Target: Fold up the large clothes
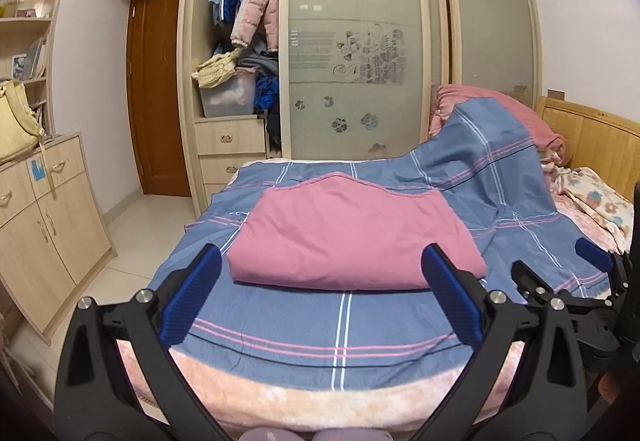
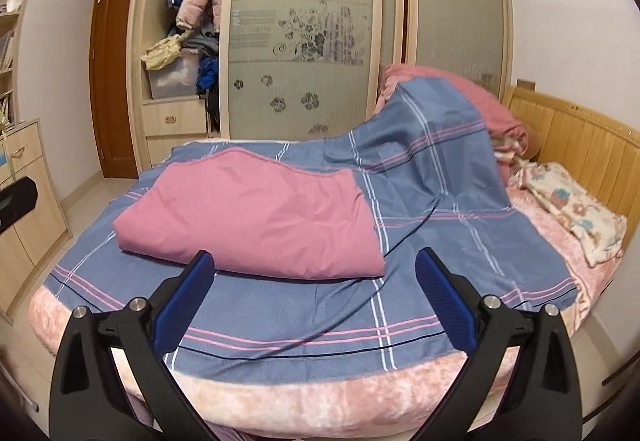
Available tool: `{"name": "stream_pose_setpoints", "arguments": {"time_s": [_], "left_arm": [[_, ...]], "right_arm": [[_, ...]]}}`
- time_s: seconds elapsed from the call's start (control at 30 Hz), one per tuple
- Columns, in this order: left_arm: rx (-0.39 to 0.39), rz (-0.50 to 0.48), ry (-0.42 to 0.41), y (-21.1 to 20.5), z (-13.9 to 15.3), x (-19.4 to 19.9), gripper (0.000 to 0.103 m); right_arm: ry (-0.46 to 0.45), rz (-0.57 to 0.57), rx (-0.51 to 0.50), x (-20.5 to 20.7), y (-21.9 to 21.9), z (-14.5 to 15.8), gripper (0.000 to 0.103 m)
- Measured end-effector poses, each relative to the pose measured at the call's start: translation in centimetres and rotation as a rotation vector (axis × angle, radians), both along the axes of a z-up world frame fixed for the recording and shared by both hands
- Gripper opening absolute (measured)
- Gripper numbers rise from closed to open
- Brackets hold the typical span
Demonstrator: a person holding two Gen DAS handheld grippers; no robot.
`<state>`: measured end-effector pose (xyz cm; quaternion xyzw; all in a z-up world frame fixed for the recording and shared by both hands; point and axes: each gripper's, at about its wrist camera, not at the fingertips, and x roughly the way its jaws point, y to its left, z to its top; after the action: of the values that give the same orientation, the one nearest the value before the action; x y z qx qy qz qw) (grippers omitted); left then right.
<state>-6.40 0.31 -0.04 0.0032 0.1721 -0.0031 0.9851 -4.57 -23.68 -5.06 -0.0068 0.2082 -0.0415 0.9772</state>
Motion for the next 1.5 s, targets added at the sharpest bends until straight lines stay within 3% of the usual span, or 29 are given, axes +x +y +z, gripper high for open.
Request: {"name": "stream_pose_setpoints", "arguments": {"time_s": [0.23, 0.5, 1.5], "left_arm": [[0.04, -0.018, -0.069, -1.5, 1.7, -5.5, 0.101], [0.044, -0.026, -0.101, -2.2, 2.4, -8.0, 0.101], [0.029, -0.009, -0.006, -2.7, 1.1, -5.8, 0.101]], "right_arm": [[-0.084, -0.065, 0.006, -3.3, -0.2, 2.1, 0.102], [-0.143, -0.074, 0.015, -5.7, -0.3, 3.4, 0.102], [-0.081, -0.051, 0.021, -6.0, -0.4, 2.1, 0.102]]}}
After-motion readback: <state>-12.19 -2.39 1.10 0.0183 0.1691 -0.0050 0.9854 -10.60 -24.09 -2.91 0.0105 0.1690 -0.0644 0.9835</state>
